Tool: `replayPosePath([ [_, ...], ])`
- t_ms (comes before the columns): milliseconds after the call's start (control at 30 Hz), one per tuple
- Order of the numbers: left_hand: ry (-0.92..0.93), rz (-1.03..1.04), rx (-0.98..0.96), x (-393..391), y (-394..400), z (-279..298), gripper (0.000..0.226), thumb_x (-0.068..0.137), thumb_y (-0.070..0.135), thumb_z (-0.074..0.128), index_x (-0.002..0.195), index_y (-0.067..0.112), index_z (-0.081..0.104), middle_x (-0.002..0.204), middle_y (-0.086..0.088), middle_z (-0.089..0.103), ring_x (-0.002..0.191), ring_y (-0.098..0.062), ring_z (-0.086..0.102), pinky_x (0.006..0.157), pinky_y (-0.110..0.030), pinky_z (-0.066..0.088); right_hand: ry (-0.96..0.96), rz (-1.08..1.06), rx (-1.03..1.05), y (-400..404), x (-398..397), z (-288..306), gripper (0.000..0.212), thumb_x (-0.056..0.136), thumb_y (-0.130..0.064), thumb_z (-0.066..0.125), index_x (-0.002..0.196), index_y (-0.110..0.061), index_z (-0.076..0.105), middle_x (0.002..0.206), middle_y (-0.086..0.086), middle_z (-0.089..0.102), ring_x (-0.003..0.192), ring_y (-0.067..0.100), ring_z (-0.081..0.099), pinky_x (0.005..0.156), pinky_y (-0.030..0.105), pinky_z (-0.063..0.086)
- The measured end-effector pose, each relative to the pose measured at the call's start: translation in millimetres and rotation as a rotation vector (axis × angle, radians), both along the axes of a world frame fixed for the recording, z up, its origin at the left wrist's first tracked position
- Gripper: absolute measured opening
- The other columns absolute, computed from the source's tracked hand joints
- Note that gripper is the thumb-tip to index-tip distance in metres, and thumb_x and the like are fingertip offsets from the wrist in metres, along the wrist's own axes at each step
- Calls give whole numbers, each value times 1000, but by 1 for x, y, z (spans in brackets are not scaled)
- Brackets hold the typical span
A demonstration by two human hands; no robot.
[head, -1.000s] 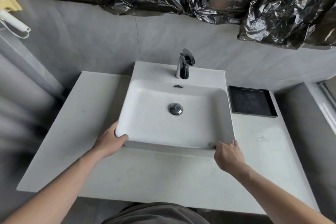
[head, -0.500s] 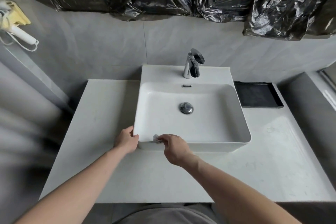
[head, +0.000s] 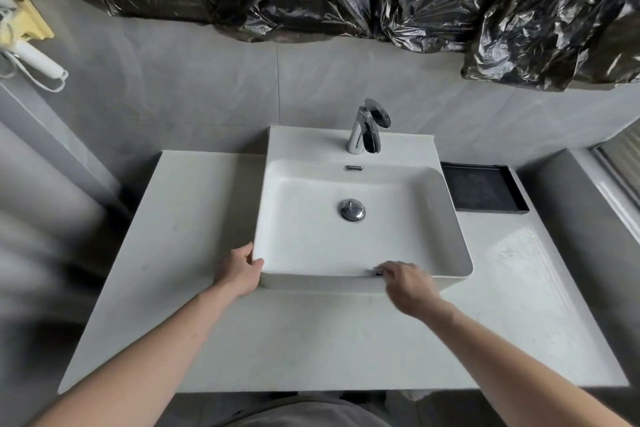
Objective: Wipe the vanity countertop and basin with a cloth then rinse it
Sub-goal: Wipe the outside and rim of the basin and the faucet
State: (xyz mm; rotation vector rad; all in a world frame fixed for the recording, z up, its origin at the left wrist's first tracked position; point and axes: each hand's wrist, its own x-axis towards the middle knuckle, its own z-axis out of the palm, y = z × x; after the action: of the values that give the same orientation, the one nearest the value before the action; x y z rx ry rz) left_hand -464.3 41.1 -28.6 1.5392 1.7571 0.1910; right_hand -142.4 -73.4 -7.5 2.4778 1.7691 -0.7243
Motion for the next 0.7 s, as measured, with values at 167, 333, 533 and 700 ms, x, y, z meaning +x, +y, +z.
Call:
replayPosePath([
  [167, -43, 12, -63, -7, 4, -7, 41, 88, 31, 58, 128, 38, 62, 108, 7, 76, 92, -25, 72, 85, -35, 58, 187, 187, -5, 38, -108, -3, 37, 97, -26, 42, 127, -30, 63, 132, 1, 66, 123, 30, 58, 103, 40, 44],
  [333, -39, 21, -37, -4, 4, -1, 37, 94, 26, 60, 131, 30, 63, 120, 1, 72, 104, -25, 68, 85, -26, 50, 400, 177, 8, 59, -143, 4, 44, 89, -12, 47, 123, -29, 69, 124, -3, 72, 117, 24, 63, 96, 29, 47],
  [533, -2, 30, -70, -6, 5, -3, 32, 90, 32, 62, 122, 34, 67, 113, 6, 75, 99, -24, 69, 88, -30, 53, 588, -26, 142, 43, -64, 20, 22, 98, -22, 53, 107, -31, 72, 108, -29, 73, 95, -10, 67, 87, 29, 55],
  [700, -26, 33, -105, -13, 12, -13, 38, 81, 35, 65, 119, 33, 70, 104, 7, 76, 87, -22, 74, 84, -36, 59, 251, -135, 198, 11, 30, 36, 26, 98, -15, 57, 108, -31, 74, 101, -18, 76, 99, 3, 68, 64, 9, 38],
])
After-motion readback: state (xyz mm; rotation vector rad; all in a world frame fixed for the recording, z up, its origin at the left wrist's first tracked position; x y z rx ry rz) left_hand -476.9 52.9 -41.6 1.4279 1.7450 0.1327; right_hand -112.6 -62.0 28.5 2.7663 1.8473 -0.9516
